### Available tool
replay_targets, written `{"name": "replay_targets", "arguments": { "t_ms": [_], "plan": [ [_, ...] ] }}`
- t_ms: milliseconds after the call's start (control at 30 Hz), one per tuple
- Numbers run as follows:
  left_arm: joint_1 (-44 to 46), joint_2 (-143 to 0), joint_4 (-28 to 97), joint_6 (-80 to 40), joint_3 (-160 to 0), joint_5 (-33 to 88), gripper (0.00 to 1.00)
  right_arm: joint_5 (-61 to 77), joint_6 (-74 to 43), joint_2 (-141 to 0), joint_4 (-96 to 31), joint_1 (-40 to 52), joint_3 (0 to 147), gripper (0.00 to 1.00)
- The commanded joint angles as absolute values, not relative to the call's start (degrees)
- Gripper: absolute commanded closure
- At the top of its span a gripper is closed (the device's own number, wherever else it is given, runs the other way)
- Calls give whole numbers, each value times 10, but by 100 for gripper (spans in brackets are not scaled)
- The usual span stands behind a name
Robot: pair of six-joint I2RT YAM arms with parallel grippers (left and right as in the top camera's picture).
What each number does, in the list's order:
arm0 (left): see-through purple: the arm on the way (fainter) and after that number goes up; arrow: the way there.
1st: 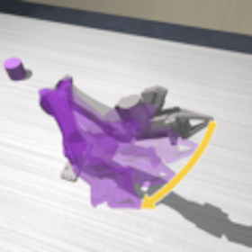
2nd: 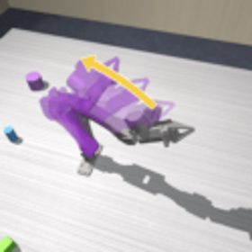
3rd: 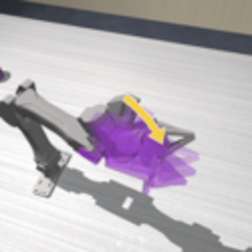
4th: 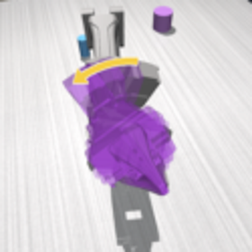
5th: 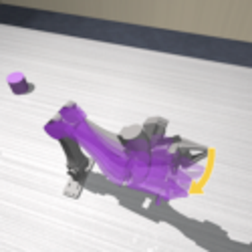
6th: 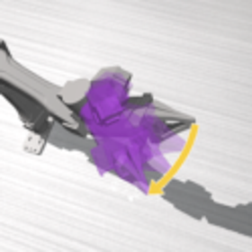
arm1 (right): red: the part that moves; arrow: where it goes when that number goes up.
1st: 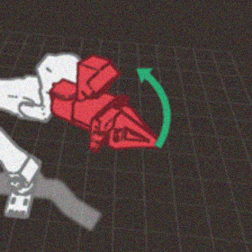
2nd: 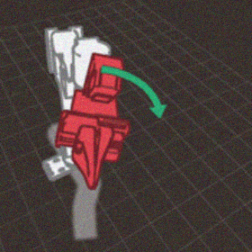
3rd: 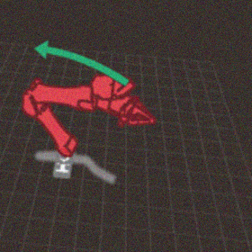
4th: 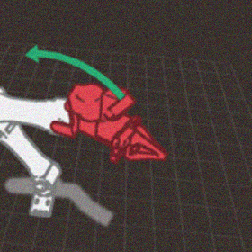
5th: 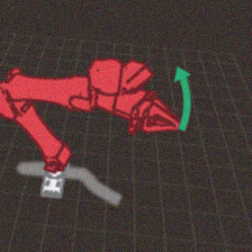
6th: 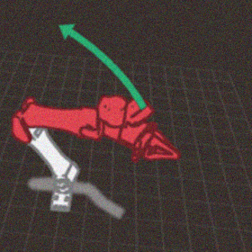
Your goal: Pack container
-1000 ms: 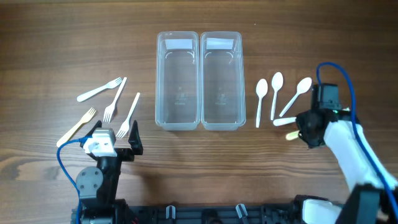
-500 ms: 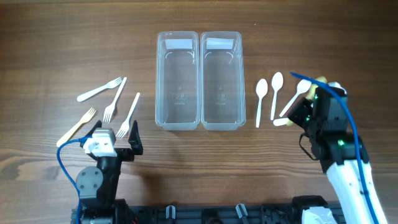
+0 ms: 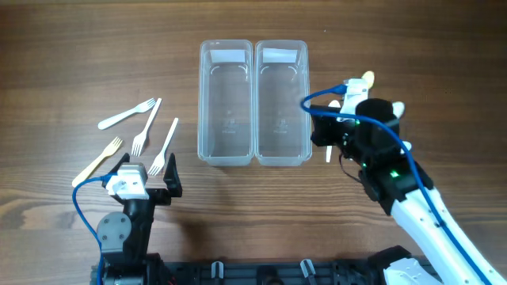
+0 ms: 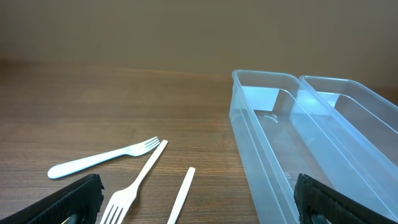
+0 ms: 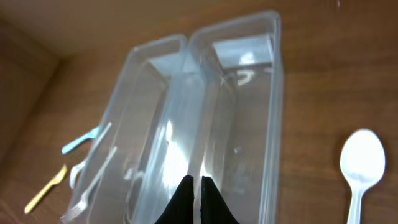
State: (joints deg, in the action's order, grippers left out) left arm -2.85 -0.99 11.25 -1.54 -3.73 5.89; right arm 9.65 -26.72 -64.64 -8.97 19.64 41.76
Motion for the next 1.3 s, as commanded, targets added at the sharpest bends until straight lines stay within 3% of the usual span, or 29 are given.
{"name": "replay_targets", "arguments": {
  "t_ms": [0,33,67,200,400,667,967,1067,1167,1267],
  "plan": [
    [-29,-5,111,-4,-34,60,0,17,-270,-661,-108,197,425,91],
    [-29,-5,111,-4,-34,60,0,-5,-269,-661,-116,197,425,70],
    [-29,-5,111,-4,-34,60,0,-29,-269,-657,-127,196,425,57],
    [-29,-5,111,-4,-34,60,0,-81,-260,-636,-202,173,453,43],
    [-29,-5,111,-4,-34,60,0,-155,-389,-627,-397,75,543,41],
    [-29,-5,111,-4,-34,60,1,-63,-441,-715,-432,-78,543,43],
    [-29,-5,111,-4,-34,60,0,17,-519,-923,-396,-87,543,45],
    [-29,-5,111,-4,-34,60,0,20,-542,-943,-392,-87,543,45],
    [-29,-5,111,-4,-34,60,0,3,-541,-944,-395,-87,543,37],
    [-29,-5,111,-4,-34,60,0,-6,-543,-944,-401,-87,535,38]
  ]
}}
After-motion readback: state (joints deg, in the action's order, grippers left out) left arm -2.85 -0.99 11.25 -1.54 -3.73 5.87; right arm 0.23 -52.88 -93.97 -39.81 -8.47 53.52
